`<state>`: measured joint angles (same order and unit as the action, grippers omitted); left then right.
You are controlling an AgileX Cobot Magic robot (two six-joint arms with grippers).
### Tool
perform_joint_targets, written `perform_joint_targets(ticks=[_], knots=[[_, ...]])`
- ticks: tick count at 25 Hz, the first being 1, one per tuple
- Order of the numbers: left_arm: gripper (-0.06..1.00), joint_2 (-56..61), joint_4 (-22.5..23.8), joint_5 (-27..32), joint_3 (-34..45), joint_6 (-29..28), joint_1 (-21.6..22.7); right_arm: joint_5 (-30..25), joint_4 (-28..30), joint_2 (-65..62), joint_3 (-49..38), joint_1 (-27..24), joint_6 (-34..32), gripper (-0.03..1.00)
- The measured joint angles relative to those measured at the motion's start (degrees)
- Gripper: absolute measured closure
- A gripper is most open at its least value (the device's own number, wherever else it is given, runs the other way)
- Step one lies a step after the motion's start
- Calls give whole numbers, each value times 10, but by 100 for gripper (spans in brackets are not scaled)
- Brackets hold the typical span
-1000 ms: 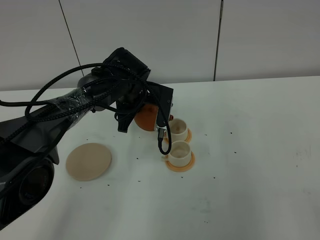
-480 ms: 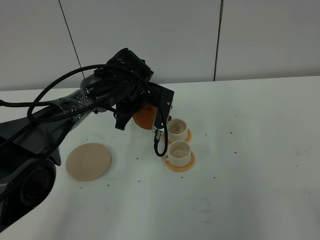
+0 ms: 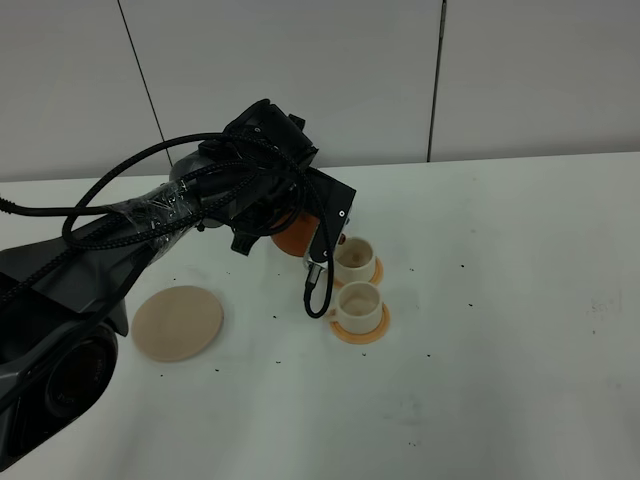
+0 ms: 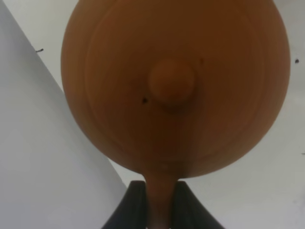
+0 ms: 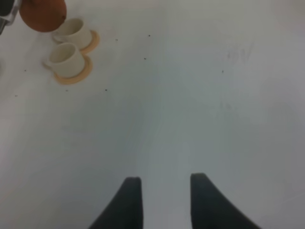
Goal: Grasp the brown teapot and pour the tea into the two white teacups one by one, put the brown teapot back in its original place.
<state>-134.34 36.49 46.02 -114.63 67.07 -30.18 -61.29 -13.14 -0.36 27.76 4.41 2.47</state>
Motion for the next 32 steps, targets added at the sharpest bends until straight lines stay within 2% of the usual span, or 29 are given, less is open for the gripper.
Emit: perform_joint_targets(ticks=[14,32], knots=[[77,0,27,-2,0,39,-4,0,0,0,0,0,0,73],[77,0,34,-20,0,74,-10,0,0,0,0,0,0,73]])
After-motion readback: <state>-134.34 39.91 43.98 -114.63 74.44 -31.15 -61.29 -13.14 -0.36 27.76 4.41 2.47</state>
